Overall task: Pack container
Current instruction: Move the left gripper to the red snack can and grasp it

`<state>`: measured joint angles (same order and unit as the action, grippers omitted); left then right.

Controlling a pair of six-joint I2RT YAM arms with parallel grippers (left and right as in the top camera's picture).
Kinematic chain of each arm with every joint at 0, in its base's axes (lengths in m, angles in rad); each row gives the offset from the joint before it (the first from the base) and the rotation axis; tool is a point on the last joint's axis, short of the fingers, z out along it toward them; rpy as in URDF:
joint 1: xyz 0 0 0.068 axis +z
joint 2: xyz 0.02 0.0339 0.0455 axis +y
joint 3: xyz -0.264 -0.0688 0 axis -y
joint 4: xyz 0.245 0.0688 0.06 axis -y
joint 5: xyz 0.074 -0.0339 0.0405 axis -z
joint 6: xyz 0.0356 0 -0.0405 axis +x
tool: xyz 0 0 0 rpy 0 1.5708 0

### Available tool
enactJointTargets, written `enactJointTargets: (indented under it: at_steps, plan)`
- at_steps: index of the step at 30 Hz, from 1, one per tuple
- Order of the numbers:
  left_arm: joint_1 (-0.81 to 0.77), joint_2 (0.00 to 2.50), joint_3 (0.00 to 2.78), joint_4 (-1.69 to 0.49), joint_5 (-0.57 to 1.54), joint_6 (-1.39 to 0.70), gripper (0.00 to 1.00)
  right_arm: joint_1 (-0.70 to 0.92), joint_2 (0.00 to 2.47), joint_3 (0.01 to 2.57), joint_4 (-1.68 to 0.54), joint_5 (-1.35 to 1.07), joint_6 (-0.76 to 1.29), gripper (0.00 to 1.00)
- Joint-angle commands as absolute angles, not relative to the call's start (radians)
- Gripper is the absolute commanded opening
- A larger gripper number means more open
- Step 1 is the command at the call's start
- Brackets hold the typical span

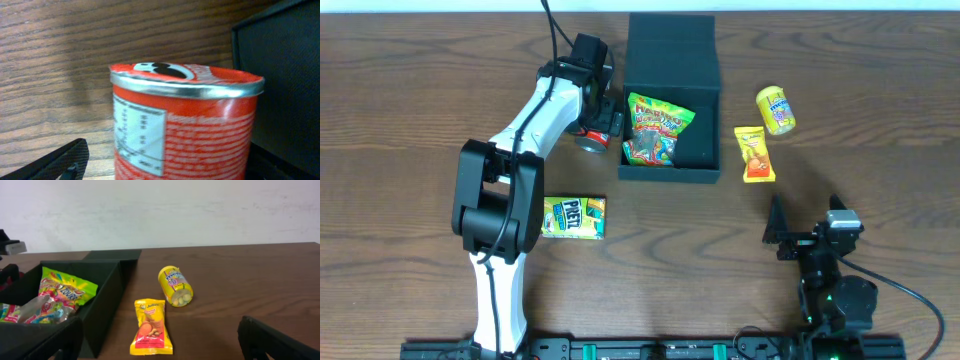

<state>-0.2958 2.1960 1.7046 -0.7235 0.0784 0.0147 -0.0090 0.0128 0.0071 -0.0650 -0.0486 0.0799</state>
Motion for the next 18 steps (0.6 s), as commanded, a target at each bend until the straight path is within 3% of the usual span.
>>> enactJointTargets:
  at_steps: [1,16,18]
  plan:
    - [-0.296,2.204,1.721,-0.737,0.076,0.065,0.95,-0.014,0.009,0.006,-0.071,-0.045,0.089,0.99]
    - [-0.296,2.206,1.717,-0.732,0.124,0.149,1.00,-0.014,0.009,0.006,-0.070,-0.045,0.089,0.99]
    - [-0.296,2.206,1.717,-0.731,0.124,0.149,0.93,-0.014,0.009,0.006,-0.070,-0.045,0.089,0.99]
